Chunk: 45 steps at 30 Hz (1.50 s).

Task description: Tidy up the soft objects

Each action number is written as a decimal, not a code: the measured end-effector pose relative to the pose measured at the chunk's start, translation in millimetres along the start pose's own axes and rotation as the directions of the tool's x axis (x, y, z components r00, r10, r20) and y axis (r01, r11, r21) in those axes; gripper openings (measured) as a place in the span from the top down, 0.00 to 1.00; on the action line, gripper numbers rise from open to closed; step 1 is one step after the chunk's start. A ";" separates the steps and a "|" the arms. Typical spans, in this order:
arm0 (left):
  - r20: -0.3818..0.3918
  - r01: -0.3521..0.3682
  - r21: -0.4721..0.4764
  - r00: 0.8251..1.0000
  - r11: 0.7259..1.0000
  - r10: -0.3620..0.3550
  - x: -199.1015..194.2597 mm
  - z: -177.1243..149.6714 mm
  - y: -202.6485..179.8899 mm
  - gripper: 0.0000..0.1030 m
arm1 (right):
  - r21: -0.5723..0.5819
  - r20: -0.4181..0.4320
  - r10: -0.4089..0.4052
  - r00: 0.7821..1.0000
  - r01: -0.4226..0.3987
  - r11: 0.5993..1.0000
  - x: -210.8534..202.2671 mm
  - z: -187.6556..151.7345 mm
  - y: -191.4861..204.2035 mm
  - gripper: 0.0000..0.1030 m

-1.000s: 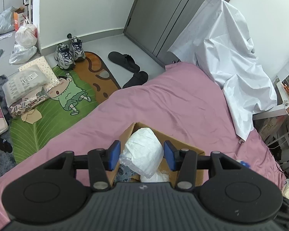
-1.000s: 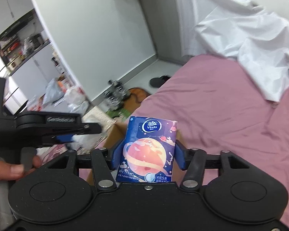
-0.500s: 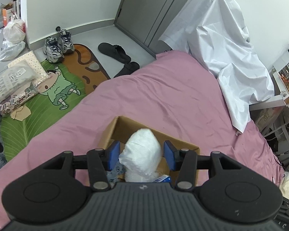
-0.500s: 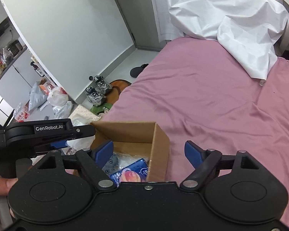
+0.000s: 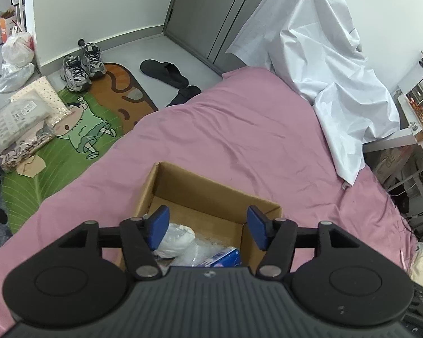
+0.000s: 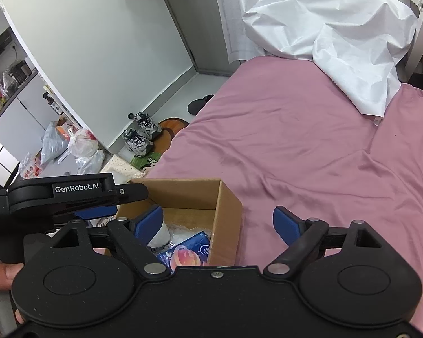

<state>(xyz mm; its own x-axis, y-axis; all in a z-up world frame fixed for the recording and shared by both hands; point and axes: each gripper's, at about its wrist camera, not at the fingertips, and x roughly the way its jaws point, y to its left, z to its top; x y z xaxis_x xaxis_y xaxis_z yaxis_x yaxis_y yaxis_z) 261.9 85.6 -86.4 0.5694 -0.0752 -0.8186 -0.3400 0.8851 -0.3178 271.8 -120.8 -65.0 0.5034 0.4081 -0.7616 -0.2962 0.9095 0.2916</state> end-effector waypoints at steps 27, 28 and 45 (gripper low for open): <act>0.052 -0.183 0.091 0.982 0.979 0.179 -68.5 -41.3 -30.6 0.13 | 0.009 0.056 0.091 0.994 -0.091 0.996 -65.9 -14.7 -26.0 0.00; 0.051 -0.186 0.093 0.982 0.978 0.181 -71.1 -44.1 -32.9 0.13 | 0.014 0.059 0.094 0.994 -0.095 0.995 -68.2 -16.3 -28.0 0.00; 0.104 -0.209 0.153 0.975 0.966 0.195 -121.2 -89.6 -63.7 0.02 | 0.029 0.125 0.138 0.983 -0.142 0.989 -120.4 -39.1 -57.1 0.00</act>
<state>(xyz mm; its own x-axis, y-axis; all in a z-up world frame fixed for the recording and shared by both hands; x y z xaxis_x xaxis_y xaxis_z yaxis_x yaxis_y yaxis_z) 147.5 -2.8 -9.8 0.5668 0.1470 -0.8106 -0.3330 0.9409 -0.0621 196.4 -224.9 -12.6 0.5557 0.5360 -0.6356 -0.3409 0.8441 0.4138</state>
